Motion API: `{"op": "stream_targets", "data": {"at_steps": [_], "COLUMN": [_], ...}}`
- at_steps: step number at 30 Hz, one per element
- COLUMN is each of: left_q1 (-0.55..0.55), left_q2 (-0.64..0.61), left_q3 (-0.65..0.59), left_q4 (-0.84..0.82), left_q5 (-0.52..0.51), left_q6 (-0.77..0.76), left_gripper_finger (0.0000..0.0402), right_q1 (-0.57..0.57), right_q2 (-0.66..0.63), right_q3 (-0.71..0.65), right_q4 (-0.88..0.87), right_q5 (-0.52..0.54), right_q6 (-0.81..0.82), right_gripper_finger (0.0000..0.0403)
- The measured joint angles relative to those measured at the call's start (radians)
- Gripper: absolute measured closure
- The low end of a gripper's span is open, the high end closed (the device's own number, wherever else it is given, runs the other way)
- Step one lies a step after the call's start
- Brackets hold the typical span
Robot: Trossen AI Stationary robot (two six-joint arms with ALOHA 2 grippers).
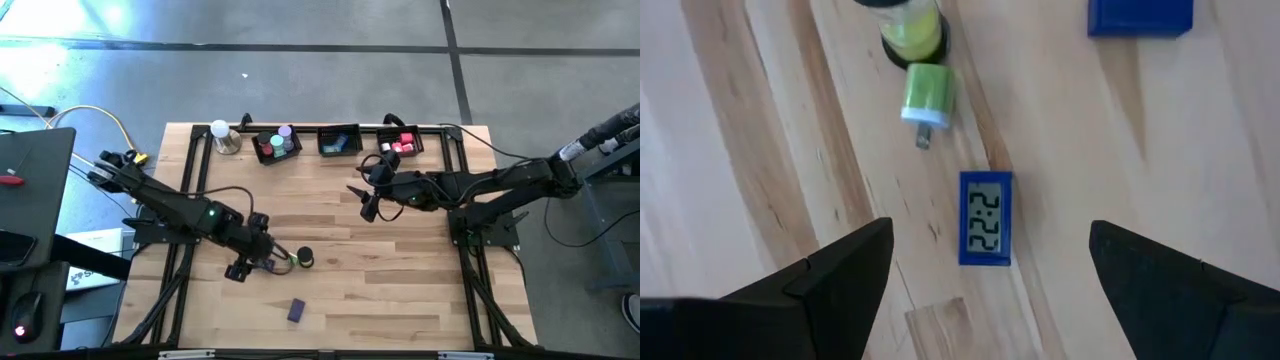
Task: Pick & Place Office items
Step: Put the top purple digital clock into the middle black bin
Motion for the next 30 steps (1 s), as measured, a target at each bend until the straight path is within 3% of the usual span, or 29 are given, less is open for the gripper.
{"op": "stream_targets", "data": {"at_steps": [10,18,25,30], "left_q1": [-0.010,-0.010,-0.007,-0.007], "left_q2": [0.138,0.266,0.283,0.280], "left_q3": [0.000,0.000,0.000,0.000], "left_q4": [0.001,-0.006,-0.045,-0.050], "left_q5": [-0.008,0.064,0.064,0.064], "left_q6": [-0.008,-0.034,-0.037,-0.035], "left_gripper_finger": [0.0073,0.0073,0.0073,0.0074], "right_q1": [0.000,0.000,0.000,0.001], "right_q2": [0.000,0.001,0.001,0.001], "right_q3": [0.000,0.000,0.000,0.000], "right_q4": [-0.001,-0.002,-0.002,-0.002], "right_q5": [-0.001,-0.005,-0.013,-0.079], "right_q6": [0.014,0.020,0.046,0.045], "right_gripper_finger": [0.0159,0.0159,0.0158,0.0159]}}
